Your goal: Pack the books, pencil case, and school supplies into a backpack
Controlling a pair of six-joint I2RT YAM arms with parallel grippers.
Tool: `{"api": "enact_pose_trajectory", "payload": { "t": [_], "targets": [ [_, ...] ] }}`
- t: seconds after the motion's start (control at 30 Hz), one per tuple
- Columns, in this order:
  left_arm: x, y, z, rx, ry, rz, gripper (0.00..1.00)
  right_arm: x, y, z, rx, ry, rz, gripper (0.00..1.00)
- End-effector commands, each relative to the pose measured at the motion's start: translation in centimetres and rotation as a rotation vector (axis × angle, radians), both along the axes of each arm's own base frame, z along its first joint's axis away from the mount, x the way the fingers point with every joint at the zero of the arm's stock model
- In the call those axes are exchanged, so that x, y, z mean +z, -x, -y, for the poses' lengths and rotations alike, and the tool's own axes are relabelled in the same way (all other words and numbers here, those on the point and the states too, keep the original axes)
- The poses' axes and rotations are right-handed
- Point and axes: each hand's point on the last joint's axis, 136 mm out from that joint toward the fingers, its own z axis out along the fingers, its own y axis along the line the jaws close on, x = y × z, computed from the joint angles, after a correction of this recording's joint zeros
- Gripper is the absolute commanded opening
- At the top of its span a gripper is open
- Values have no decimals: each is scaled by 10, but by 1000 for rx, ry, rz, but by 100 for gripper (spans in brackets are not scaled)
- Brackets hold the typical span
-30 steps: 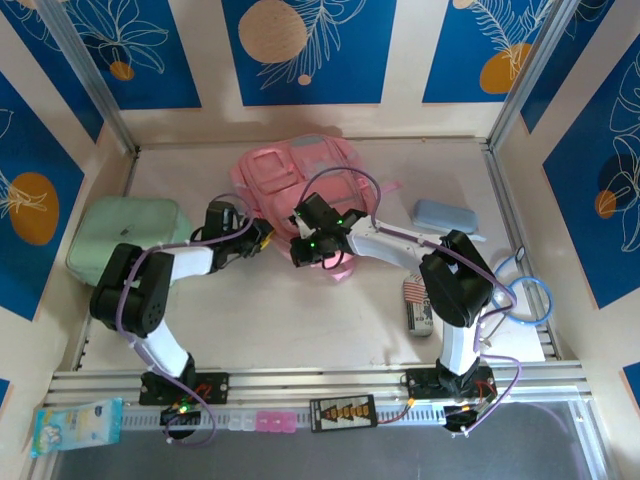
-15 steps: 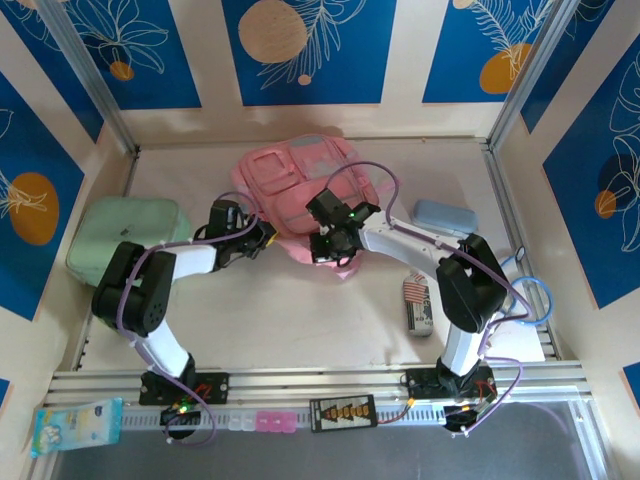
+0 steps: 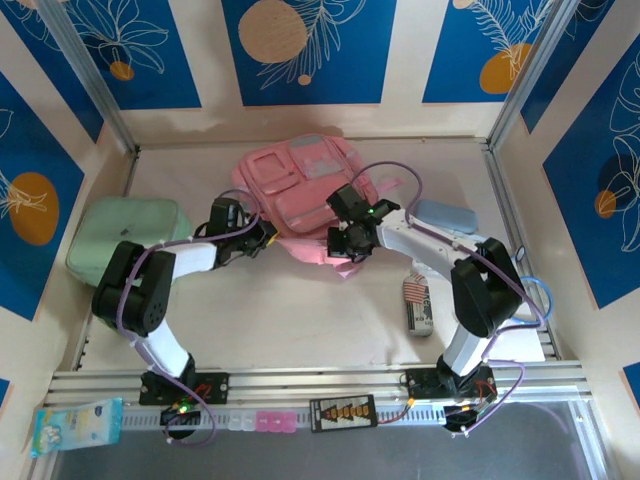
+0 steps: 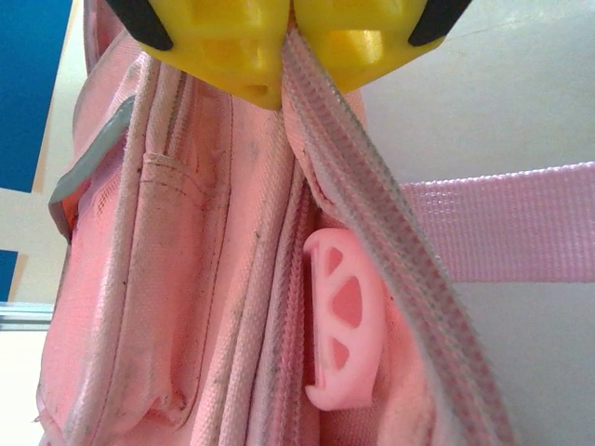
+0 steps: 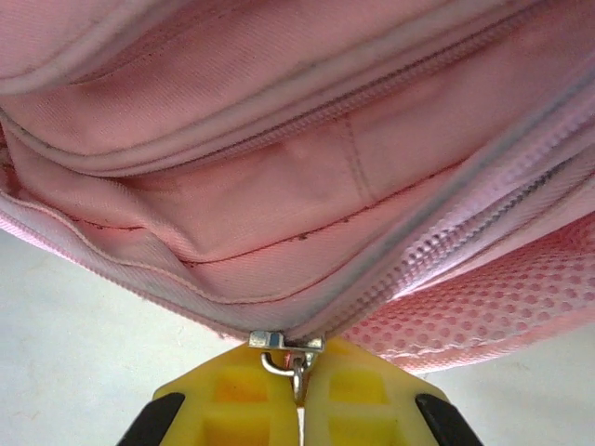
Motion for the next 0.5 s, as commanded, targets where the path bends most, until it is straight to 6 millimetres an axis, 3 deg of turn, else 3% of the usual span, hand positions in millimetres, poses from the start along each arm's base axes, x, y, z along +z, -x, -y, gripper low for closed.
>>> {"api": "enact_pose_trajectory", "payload": {
  "t": [0.0, 0.17, 0.2, 0.27, 0.33, 0.47],
  "targets": [
    [-7, -12, -25, 58, -114, 13, 0, 11, 10, 30, -41, 23, -18, 6],
    [5, -17, -24, -7, -179, 37, 2, 12, 9, 24, 18, 1, 9, 0],
    [5, -16, -28, -12, -215, 28, 8, 13, 10, 17, 44, -17, 16, 0],
    [6, -12, -39, -2, -282, 19, 33, 18, 11, -3, 107, -72, 34, 0],
    [10, -5, -53, 8, -344, 23, 52, 22, 11, -25, 161, -118, 44, 0],
    [20, 15, -79, 34, -456, 11, 66, 23, 6, -68, 245, -175, 59, 0]
  ]
}}
